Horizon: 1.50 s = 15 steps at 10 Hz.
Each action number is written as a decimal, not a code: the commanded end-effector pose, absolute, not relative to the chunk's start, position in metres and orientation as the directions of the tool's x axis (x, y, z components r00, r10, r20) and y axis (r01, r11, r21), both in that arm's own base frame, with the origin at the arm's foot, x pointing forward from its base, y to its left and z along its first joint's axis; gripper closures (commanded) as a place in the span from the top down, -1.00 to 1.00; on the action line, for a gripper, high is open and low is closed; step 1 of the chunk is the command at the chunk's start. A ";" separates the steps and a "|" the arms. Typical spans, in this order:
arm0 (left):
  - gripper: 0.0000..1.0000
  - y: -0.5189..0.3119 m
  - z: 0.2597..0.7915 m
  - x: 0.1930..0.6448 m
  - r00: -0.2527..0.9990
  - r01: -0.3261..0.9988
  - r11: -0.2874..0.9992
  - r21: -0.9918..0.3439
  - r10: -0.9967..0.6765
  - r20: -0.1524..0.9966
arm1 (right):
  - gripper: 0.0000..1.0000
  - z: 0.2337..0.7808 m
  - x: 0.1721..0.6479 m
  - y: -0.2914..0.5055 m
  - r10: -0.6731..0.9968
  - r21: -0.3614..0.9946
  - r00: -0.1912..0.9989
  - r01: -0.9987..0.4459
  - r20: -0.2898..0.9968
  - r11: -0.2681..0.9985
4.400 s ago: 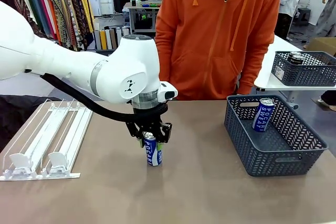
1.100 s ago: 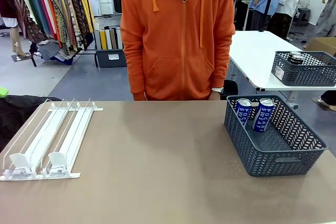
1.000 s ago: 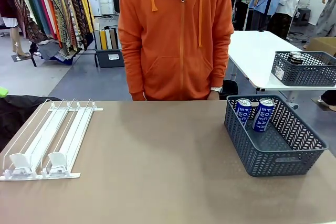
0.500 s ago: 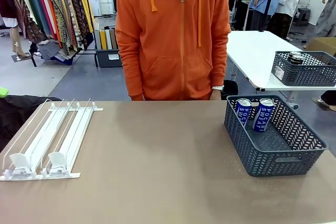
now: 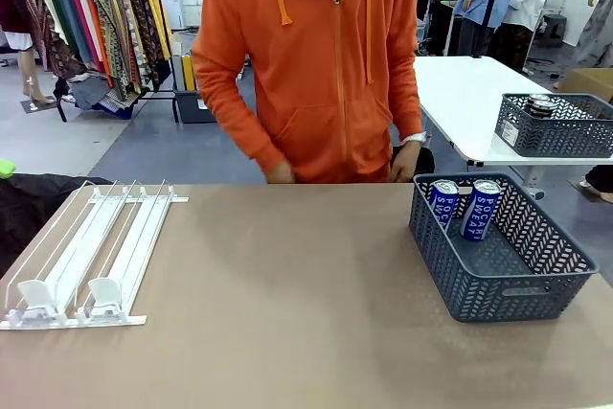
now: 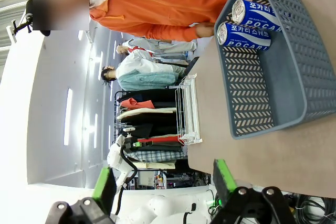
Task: Retrieve and store the cans from the dispenser.
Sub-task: Pick up one can from the Automatic Can Dispenser and place it in the middle of the table.
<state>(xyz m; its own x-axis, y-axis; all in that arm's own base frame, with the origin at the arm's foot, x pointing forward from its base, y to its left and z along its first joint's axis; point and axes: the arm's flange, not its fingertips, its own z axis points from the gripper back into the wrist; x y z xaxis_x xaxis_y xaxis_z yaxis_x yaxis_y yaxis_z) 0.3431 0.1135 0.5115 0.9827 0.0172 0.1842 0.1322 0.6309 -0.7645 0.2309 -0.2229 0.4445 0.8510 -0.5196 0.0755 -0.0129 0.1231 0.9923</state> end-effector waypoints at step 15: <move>1.00 0.114 0.511 0.342 0.979 0.154 0.616 -0.772 0.008 0.202 | 1.00 0.451 0.233 -0.222 -0.527 0.995 0.847 -0.013 0.066 0.102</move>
<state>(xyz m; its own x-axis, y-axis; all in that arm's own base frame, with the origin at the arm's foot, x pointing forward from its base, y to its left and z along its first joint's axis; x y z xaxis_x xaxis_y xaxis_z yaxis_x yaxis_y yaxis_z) 0.3431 0.1135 0.5115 0.9827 0.0170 0.1844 0.1325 0.6309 -0.7645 0.2309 -0.2229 0.4445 0.8510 -0.5196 0.0756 -0.0129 0.1231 0.9923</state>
